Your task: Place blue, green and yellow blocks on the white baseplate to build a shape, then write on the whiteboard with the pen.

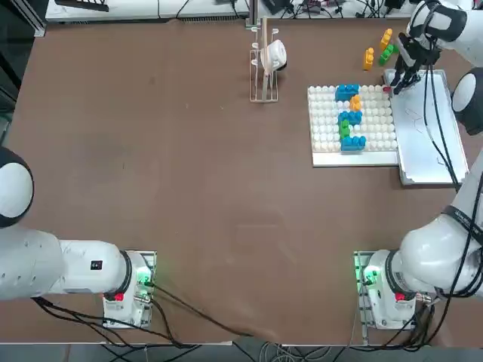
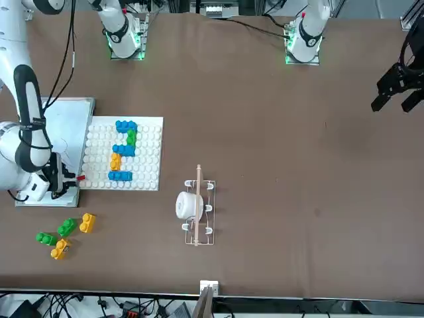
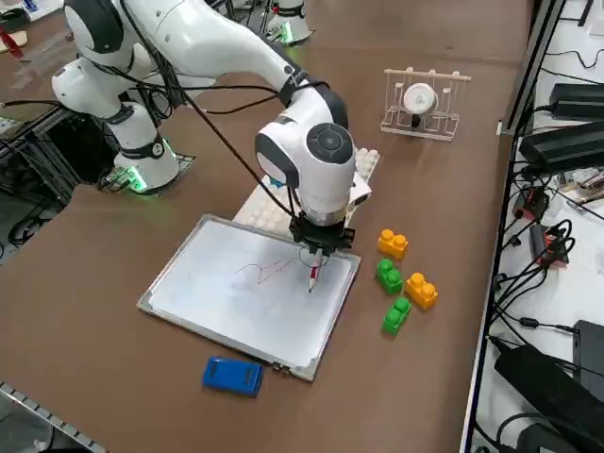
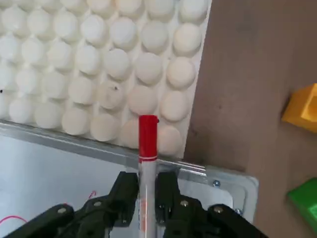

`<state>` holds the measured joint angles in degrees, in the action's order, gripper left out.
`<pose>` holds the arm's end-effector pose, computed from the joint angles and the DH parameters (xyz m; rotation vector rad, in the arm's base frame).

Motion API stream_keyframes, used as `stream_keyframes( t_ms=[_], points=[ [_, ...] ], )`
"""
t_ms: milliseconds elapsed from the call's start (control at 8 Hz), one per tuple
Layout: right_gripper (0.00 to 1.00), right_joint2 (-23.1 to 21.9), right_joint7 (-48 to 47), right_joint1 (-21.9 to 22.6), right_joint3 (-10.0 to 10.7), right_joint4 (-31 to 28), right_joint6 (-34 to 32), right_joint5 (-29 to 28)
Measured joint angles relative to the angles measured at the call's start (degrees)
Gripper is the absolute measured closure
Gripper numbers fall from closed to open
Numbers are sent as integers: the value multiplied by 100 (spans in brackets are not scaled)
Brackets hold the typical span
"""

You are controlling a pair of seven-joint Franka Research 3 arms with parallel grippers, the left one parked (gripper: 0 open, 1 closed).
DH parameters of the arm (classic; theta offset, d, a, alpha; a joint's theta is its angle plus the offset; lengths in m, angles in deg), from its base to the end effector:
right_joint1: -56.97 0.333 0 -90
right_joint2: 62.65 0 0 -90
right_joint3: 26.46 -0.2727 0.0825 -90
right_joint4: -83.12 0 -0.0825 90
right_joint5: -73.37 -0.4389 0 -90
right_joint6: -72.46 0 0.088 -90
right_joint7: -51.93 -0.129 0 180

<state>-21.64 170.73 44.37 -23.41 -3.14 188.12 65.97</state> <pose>0.6785 -0.1771 0.1412 -1.8855 -2.2397 0.0136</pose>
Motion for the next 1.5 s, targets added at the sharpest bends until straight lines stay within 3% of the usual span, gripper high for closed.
stream_keyframes(
  t_ms=[375,750,1125,1500],
  points=[
    [52,99,0,-1,1,162,-1,-117],
    [2,3,-2,2,2,481,-390,-143],
    [0,-664,-427,1,19,636,-1195,-184],
    [0,-1652,-1998,97,0,630,-1854,-185]
  ],
)
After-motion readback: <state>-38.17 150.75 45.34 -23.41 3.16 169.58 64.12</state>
